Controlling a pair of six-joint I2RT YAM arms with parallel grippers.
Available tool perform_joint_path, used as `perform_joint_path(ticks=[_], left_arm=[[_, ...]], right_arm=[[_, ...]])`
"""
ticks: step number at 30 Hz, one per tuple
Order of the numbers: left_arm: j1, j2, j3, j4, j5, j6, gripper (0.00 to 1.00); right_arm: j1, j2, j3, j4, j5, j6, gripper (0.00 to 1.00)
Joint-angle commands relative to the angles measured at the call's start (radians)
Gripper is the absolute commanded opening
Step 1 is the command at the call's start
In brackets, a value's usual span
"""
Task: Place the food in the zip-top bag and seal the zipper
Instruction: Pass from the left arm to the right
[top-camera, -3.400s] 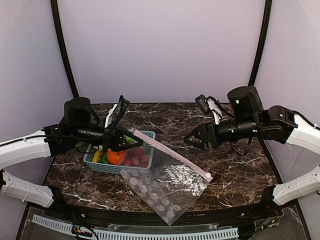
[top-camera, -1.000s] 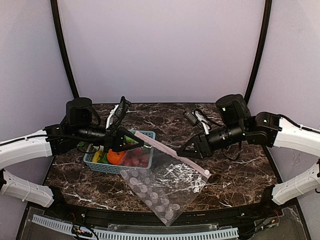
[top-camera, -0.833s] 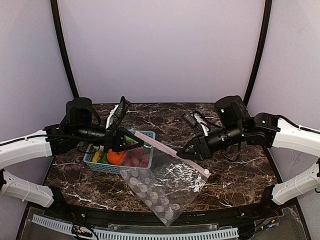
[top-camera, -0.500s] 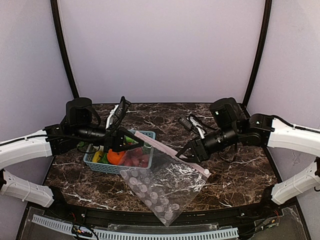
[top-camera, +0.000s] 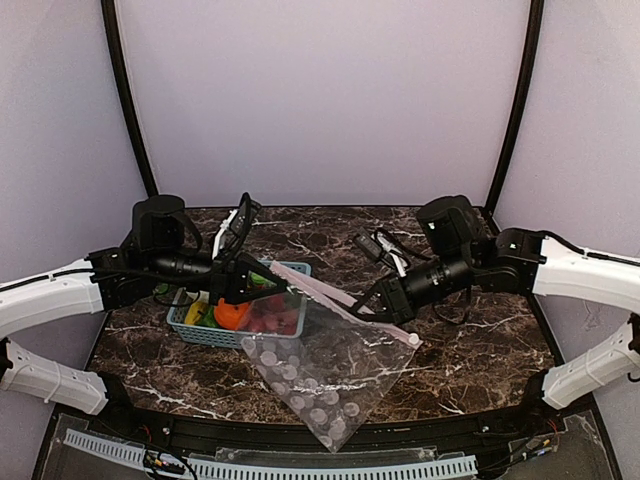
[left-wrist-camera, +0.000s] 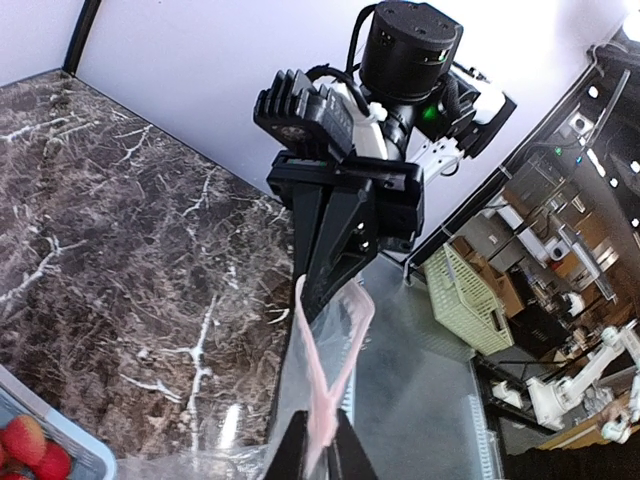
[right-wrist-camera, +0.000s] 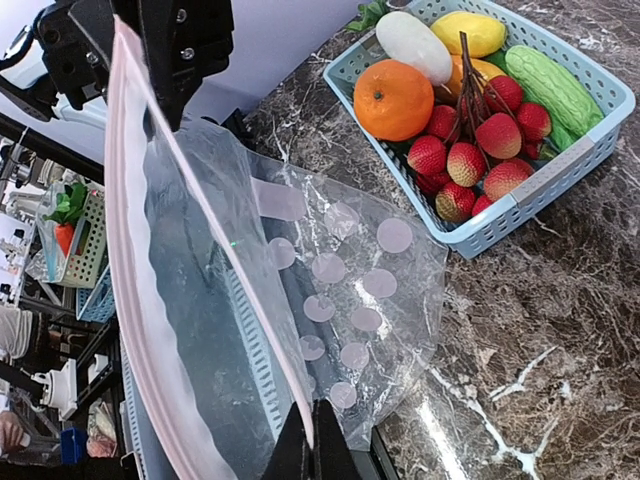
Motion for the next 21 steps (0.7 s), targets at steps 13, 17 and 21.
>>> perform_joint_path(ticks=[13,17,21], left_arm=[[-0.003,-0.138,0.109,-0.262,-0.397,0.084,0.94],[-0.003,-0.154,0.097,-0.24,-0.412,0.058,0.94],[-0.004,-0.166,0.097,-0.238,-0.471,0.018,0.95]], right_arm=[[-0.161,-0.169,0.255,-0.531,0.471,-0.054,0.0],[-0.168,-0.163,0.406,-0.628,0.544,-0.087,0.0],[-0.17,-0.128,0.558,-0.737,0.642,-0.111,0.0]])
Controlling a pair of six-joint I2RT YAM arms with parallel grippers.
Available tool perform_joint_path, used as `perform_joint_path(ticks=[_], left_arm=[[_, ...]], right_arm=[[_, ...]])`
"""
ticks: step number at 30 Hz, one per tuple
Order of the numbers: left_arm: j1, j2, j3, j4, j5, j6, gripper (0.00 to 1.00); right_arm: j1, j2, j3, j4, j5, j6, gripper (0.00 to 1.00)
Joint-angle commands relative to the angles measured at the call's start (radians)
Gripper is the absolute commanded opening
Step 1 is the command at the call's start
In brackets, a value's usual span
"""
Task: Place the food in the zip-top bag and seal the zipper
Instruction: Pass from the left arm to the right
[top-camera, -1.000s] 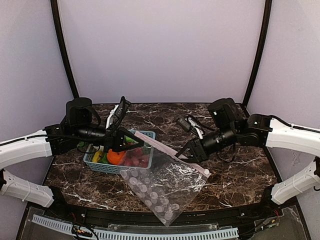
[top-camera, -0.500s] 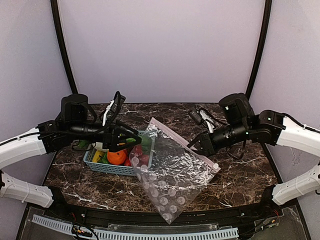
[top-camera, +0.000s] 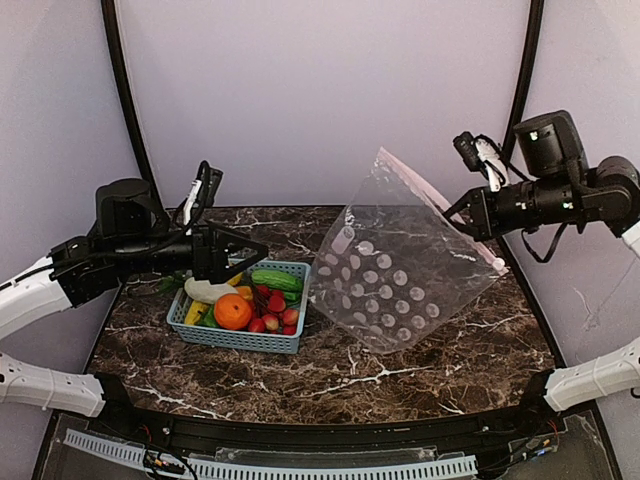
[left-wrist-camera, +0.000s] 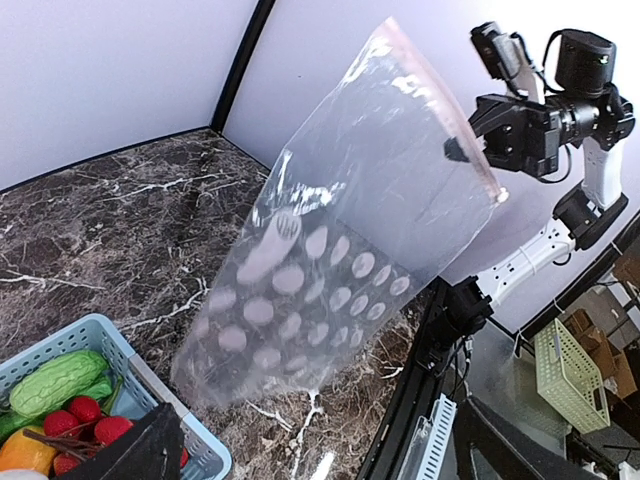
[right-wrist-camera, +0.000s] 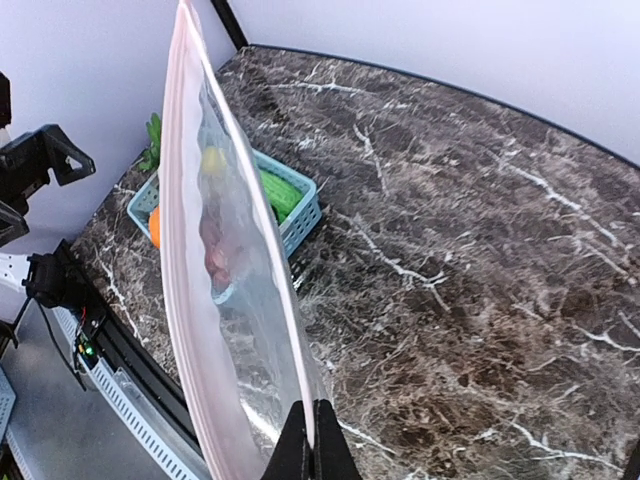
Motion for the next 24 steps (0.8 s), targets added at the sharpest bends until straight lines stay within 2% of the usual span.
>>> perform_joint_path(ticks=[1,4,8,12,15,21,24], left_arm=[[-0.003,-0.03,-0.005,-0.02,-0.098,-0.058,0.95],[-0.003,-0.024,-0.006,-0.033,-0.15,-0.093,0.95],[-0.004,0.008,-0.026,-0.042,-0.239,-0.16,0.95],[-0.004,0.05,-0.05,-0.044,-0.284,-0.217,0.95],[-0.005,0.081,-0.071,-0.025,-0.287,-0.263,0.94],[-0.042,0.193,-0.084,0.056,-0.299,-0.333,0.9],[-0.087,0.242,-0.09,0.178,-0.271,-0.395,0.88]], right_arm=[[-0.008,0.032,0.153,-0.155,0.164,-0.04,0.0],[-0.008,0.066,0.195,-0.18,0.183,-0.024,0.0],[-0.008,0.095,0.109,-0.13,0.142,0.002,0.0],[0.001,0.073,-0.075,0.066,0.018,0.059,0.0],[0.02,0.066,-0.196,0.182,-0.013,0.12,0.0],[0.084,0.088,-0.307,0.347,0.033,0.189,0.0],[0.114,0.099,-0.341,0.426,0.046,0.224,0.0]])
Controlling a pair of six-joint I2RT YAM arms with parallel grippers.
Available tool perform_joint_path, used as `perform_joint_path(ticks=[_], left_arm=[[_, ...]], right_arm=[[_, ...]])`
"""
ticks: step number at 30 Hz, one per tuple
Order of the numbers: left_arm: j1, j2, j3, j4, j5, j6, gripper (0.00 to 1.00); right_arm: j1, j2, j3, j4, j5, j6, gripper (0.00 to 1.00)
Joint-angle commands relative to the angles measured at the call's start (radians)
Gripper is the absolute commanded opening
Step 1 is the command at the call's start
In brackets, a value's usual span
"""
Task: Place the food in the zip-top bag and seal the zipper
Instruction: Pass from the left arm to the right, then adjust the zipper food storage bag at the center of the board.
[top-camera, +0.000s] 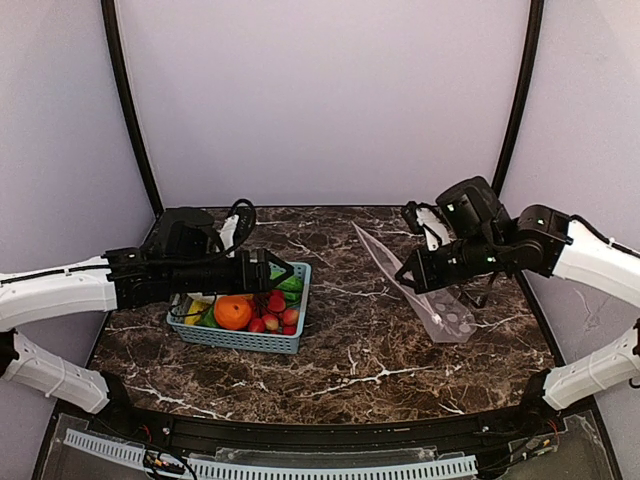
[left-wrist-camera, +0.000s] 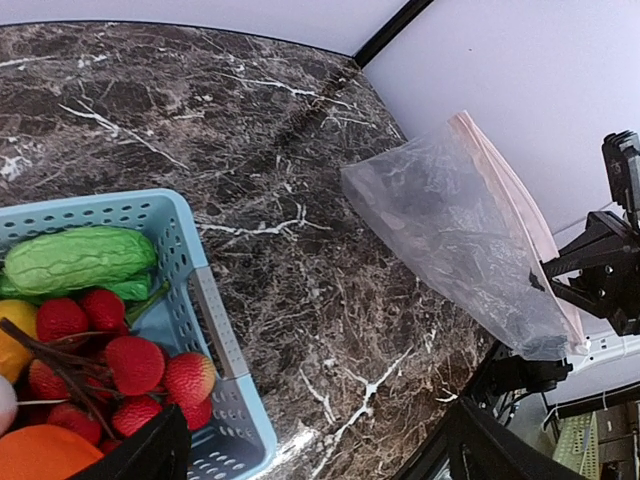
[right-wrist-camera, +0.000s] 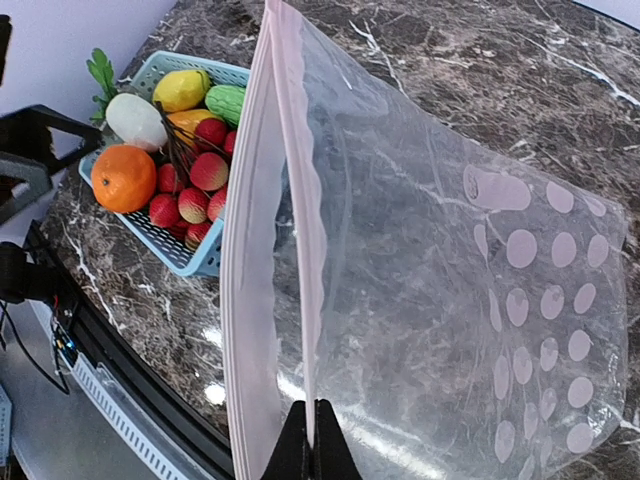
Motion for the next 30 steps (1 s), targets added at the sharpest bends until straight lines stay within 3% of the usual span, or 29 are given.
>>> perform_joint_path(ticks=[1,7,24,28,30], left_arm=[[-0.054,0.067,-0.02,0.191,0.023,-0.104,0.88],[-0.126,0.166,-0.013,0.379,0.062,-0.201,0.87],[-0.144,0.3,0.037,0.495,0.085,-0.281,0.9],[-0.145,0.329,0.046,0.505,0.081,-0.291,0.86],[-0.145,0.342,0.052,0.505,0.082,-0.292,0.79]], right_arm=[[0.047,0.014,-0.043,0.207,0.023,0.08,0.0],[0.096,0.058,-0.057,0.25,0.091,0.122,0.0],[0.182,0.184,0.007,0.24,0.207,0.157,0.0],[0.201,0.205,0.022,0.231,0.228,0.159,0.0],[0.212,0.213,0.026,0.228,0.24,0.16,0.0]])
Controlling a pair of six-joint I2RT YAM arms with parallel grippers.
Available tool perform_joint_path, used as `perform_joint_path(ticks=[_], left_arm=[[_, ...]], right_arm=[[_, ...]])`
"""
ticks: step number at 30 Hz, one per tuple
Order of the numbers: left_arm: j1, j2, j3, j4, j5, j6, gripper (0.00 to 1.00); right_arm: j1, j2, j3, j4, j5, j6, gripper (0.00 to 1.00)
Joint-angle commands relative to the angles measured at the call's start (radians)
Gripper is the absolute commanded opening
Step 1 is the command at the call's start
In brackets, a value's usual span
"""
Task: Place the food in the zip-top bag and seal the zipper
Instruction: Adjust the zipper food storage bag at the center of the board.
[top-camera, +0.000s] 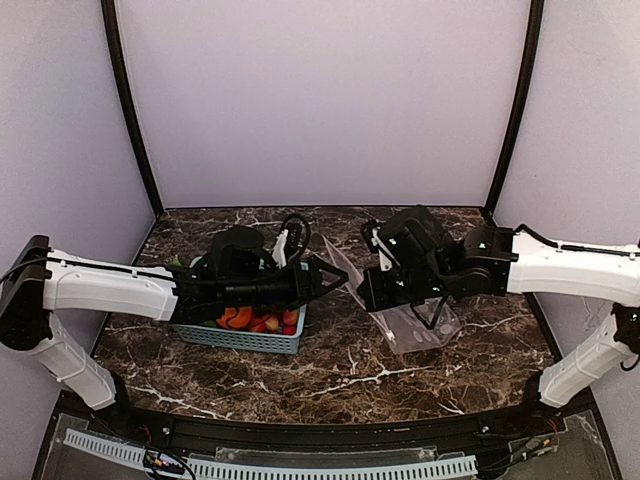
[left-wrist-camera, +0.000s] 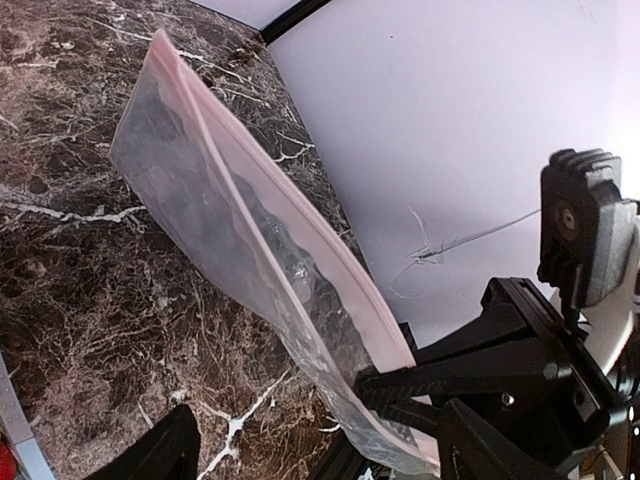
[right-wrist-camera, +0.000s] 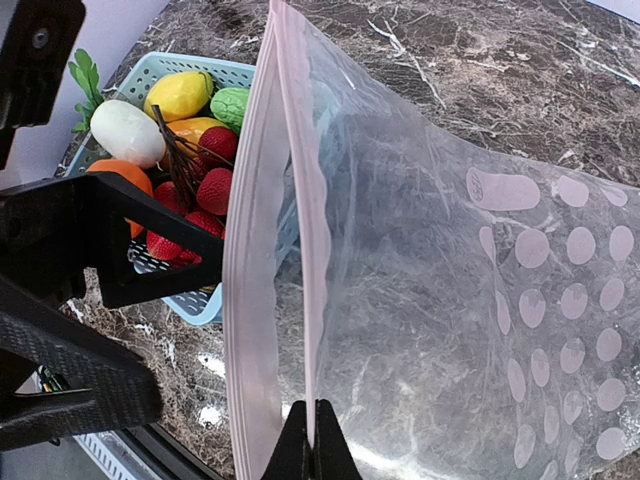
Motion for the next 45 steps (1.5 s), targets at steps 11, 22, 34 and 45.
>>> perform_joint_path(ticks=[11,22,34,45], left_arm=[[-0.004,0.058,0.046,-0.005,0.005,-0.022,0.57],[-0.004,0.066,0.049,-0.035,-0.01,-0.025,0.21],[-0.003,0.084,0.091,-0.169,-0.051,0.006,0.01],[-0.004,0.106,0.184,-0.443,-0.146,0.089,0.01]], right_arm=[[0.062,0.054,0.072,-0.024,0.121,0.018,0.0],[0.094,0.114,0.131,-0.081,0.195,0.024,0.0],[0.097,0.112,0.157,-0.134,0.279,0.066,0.0],[0.124,0.084,0.171,-0.163,0.408,0.097,0.0]])
